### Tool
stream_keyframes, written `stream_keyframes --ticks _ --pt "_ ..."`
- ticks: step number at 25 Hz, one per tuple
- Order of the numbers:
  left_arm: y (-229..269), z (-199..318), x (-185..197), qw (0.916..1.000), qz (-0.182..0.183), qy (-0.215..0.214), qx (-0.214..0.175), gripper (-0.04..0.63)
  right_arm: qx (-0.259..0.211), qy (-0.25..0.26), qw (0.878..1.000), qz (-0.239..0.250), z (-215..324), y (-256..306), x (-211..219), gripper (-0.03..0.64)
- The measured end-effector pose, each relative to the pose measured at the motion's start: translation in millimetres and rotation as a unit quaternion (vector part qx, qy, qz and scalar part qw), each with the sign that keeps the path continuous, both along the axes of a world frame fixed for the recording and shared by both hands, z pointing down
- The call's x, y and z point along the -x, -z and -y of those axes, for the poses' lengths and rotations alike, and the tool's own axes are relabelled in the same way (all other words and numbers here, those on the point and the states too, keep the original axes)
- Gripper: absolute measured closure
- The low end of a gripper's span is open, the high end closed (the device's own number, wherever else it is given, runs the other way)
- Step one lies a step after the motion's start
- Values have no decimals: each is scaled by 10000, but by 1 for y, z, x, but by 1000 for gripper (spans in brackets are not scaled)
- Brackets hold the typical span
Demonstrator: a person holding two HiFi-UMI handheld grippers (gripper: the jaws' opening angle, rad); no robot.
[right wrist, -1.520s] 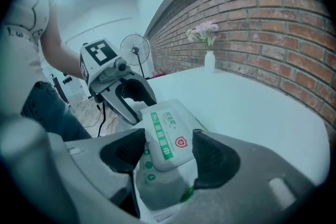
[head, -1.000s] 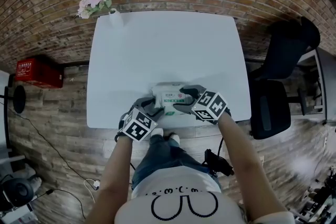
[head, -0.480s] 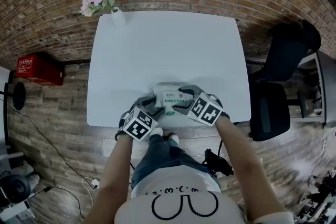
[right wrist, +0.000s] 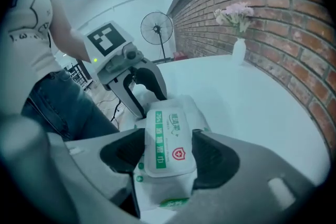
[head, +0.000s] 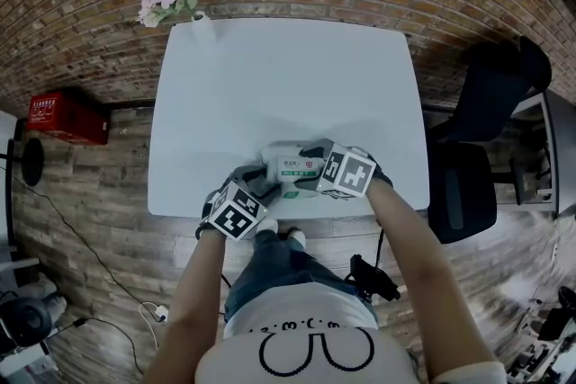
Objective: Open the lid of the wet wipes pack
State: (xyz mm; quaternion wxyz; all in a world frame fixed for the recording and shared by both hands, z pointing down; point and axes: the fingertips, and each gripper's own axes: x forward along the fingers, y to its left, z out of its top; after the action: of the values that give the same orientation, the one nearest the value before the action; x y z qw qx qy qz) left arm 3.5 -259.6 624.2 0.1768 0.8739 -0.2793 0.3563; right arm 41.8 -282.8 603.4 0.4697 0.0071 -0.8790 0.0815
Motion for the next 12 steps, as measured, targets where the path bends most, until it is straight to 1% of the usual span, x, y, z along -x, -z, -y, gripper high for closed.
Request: stream_keyframes --ticks 4,8,10,12 --pt "0 0 0 10000 -9 15 20 386 468 74 9989 -31 1 0 1 335" --pt "0 0 0 10000 5 -12 25 387 1005 -3 9949 -6 3 4 1 334" --pt "0 0 -1 10000 -2 -9 28 387 1067 20 9943 -27 3 4 1 334" --pt "0 1 -1 10000 5 -2 30 387 980 70 9951 -78 3 4 1 334"
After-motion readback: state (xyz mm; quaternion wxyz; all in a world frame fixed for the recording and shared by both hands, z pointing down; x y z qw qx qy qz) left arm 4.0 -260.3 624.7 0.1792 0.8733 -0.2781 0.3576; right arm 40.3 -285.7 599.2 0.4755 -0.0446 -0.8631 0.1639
